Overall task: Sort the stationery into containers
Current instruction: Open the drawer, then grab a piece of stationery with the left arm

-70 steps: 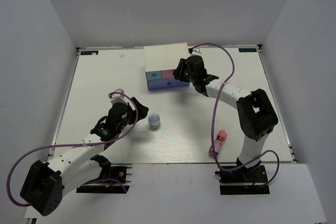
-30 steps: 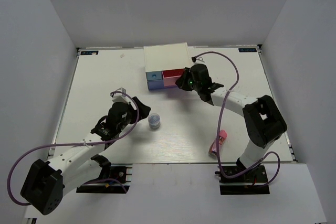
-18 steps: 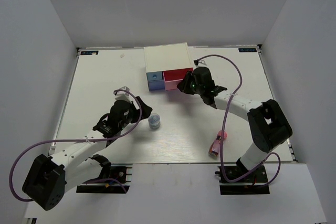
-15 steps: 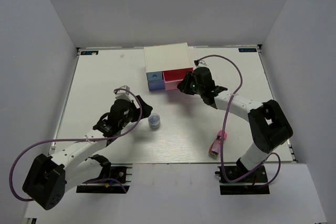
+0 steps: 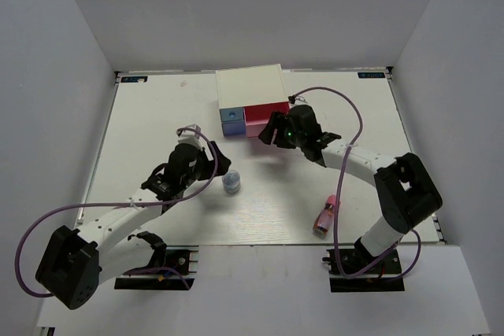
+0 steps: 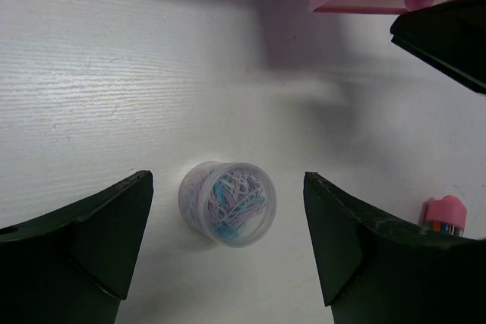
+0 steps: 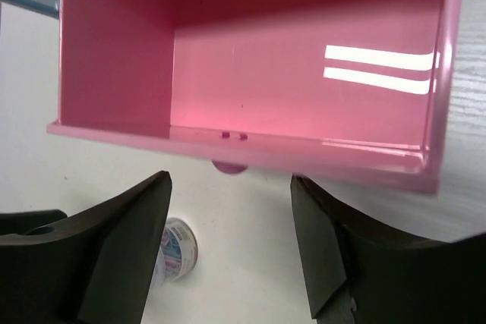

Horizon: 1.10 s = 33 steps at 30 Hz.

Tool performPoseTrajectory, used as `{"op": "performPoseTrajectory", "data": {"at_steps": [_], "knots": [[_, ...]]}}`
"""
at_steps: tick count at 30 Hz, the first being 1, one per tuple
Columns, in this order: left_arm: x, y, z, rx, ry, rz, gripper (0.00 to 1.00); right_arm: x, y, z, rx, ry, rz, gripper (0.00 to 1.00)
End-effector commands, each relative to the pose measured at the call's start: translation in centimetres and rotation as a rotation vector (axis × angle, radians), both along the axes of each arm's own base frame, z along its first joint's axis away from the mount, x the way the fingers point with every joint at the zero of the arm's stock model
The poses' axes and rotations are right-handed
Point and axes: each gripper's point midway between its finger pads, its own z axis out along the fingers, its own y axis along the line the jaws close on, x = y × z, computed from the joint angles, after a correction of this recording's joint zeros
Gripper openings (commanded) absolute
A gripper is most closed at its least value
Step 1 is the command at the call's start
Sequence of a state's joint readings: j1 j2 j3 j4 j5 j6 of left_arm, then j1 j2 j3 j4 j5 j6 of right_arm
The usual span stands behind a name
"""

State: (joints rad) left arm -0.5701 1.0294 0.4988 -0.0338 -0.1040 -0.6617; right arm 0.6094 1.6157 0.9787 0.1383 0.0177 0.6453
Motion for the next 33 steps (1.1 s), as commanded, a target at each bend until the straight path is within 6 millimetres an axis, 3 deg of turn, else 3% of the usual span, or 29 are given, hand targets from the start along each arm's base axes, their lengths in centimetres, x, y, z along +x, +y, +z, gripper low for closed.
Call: {"op": "performPoseTrajectory", "data": {"at_steps": [1,2,4,5,6,8,11,14,15,17,21,24,25,26,29,33], "knots": [[0.2,-0.9,1.8,0.04,-0.048,-0.077,0.9,-1.6,0.0,1.1,0.02,-0.004,0.044,0.72],[0.4,-1.2,2.4,0.039,-0.063,-0.096,0.92,-2.5,-0.3,0.6,0.01,0.019,0.054,0.72],[0.1,-2.0,2.9,0.064,-0.083,-0.164,0.92,-3.3,-0.6,1.5,0.021,0.005,0.074,0.73],[-0.4,-2.3,2.2,0.087,-0.066,-0.198,0.92,-4.0,-0.9,1.0,0.012,0.012,0.094,0.75],[-0.3,-2.6,2.8,0.092,-0.087,-0.221,0.92,-4.5,-0.9,1.8,0.012,-0.017,0.131,0.75],[-1.1,-3.0,2.3,0.148,-0.083,-0.287,0.92,-5.6,-0.6,2.4,0.009,-0.049,0.229,0.72],[-1.0,-2.6,2.2,0.214,-0.11,-0.313,0.92,-6.3,-1.0,3.8,-0.071,-0.224,0.37,0.69],[-1.3,-3.0,1.2,0.271,-0.099,-0.364,0.93,-7.0,-2.1,5.3,-0.123,-0.402,0.446,0.44],[-1.1,-3.7,1.1,0.281,-0.093,-0.389,0.93,-6.9,-2.8,4.9,-0.155,-0.416,0.448,0.33],[-1.3,-4.1,0.3,0.317,-0.058,-0.43,0.93,-7.5,-3.1,4.5,-0.162,-0.391,0.49,0.33],[-1.5,-5.1,-1.0,0.363,-0.026,-0.474,0.93,-7.9,-3.0,5.3,-0.12,-0.391,0.509,0.46],[-1.2,-5.4,-1.6,0.403,-0.003,-0.494,0.93,-7.6,-2.9,5.8,-0.103,-0.403,0.499,0.64],[-1.7,-5.6,-2.3,0.414,0.017,-0.51,0.93,-7.4,-3.0,5.7,-0.103,-0.399,0.492,0.77],[-1.4,-5.8,-2.2,0.42,0.011,-0.516,0.93,-7.2,-3.1,6.0,-0.104,-0.408,0.488,0.81],[-1.7,-5.8,-3.4,0.465,0.045,-0.518,0.93,-6.8,-3.2,6.5,-0.112,-0.427,0.483,0.88],[-1.5,-4.7,-4.8,0.542,0.086,-0.485,0.93,-6.2,-3.5,6.1,-0.109,-0.406,0.467,0.88]]}}
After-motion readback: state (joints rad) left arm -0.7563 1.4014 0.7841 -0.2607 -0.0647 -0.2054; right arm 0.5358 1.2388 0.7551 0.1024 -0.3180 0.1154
